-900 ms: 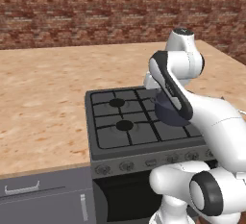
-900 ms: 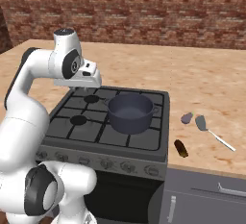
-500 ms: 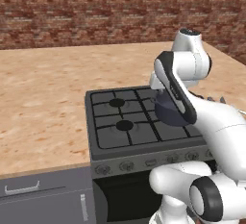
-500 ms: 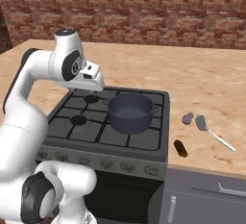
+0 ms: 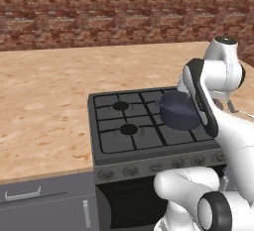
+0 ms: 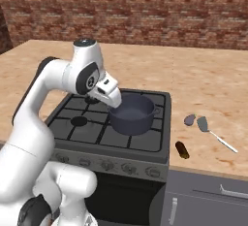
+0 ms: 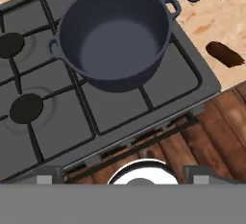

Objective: Put the sweet potato and eggplant in the pot. Retrieve the spatula and lightly stir the vegetables in the pot.

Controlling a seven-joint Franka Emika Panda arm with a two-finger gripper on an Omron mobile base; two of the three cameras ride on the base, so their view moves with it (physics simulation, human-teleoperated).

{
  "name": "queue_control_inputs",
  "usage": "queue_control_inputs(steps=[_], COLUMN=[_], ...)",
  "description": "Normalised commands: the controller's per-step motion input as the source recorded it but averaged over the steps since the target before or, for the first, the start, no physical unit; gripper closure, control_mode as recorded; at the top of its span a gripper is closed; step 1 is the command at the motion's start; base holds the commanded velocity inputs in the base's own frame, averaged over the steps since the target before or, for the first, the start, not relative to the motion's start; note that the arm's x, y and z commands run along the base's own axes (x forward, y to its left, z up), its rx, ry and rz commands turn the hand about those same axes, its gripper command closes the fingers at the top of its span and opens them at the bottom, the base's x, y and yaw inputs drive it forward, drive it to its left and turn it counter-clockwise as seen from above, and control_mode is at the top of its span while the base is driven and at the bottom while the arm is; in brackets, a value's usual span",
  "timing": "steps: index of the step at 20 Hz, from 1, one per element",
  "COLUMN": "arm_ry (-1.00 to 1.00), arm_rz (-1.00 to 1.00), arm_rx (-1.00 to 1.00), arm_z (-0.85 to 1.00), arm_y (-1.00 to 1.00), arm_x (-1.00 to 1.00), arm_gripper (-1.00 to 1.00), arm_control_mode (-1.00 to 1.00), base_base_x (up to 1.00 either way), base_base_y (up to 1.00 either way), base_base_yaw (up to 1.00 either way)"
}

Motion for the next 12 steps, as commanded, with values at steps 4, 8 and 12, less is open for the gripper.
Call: queue_control_inputs(steps=[4,8,12], arm_ry=[-0.18,-0.2,-0.12], arm_rz=[-0.26,-0.17,-0.17], arm_rx=[0.16,0.15,0.16], arm_z=[-0.52,-0.53,-0.3], arm_y=[-1.0,-1.0,-1.0], arm_x=[-0.29,0.0,0.0], arm_gripper=[-1.0,-1.0,-1.0], arm_control_mode=[-1.0,-1.0,-1.0], base_base_x=[0.0,0.0,0.0], base_base_y=[0.0,0.0,0.0], base_base_yaw=[0.0,0.0,0.0])
